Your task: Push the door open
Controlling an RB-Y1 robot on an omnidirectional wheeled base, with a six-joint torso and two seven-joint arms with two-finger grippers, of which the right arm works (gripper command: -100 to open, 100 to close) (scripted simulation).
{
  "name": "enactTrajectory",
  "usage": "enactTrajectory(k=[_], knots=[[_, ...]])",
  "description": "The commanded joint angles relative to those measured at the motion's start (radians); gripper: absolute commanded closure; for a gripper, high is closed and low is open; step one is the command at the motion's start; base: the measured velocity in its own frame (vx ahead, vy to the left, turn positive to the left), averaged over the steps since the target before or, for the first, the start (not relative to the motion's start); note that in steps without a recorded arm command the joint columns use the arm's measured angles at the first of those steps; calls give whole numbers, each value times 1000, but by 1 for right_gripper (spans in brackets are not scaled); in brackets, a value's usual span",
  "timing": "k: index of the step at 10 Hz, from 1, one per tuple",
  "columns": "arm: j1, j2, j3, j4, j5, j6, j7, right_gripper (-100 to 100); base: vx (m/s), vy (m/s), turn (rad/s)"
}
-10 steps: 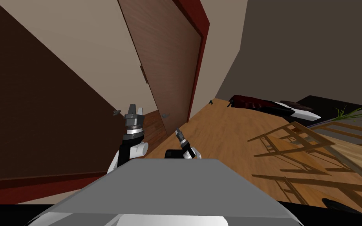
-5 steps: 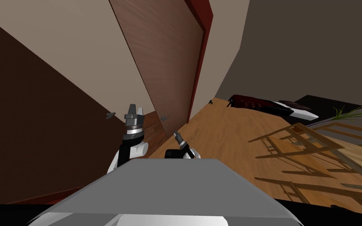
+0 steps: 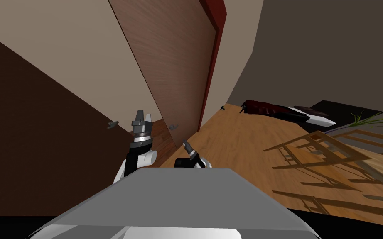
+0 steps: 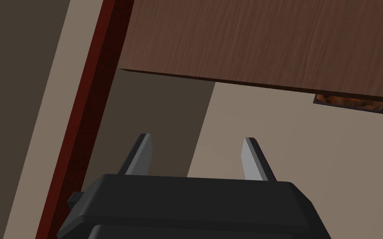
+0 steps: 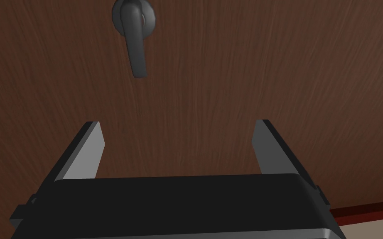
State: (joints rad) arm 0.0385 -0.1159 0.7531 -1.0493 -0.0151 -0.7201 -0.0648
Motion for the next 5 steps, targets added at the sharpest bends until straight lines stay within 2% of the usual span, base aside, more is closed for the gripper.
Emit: enactTrajectory(k=[1, 5], knots=[[-12, 0, 18, 28, 0, -4, -3, -100, 110, 19, -32], [-43, 0, 67, 108, -1, -17, -11, -100, 186, 48, -36]])
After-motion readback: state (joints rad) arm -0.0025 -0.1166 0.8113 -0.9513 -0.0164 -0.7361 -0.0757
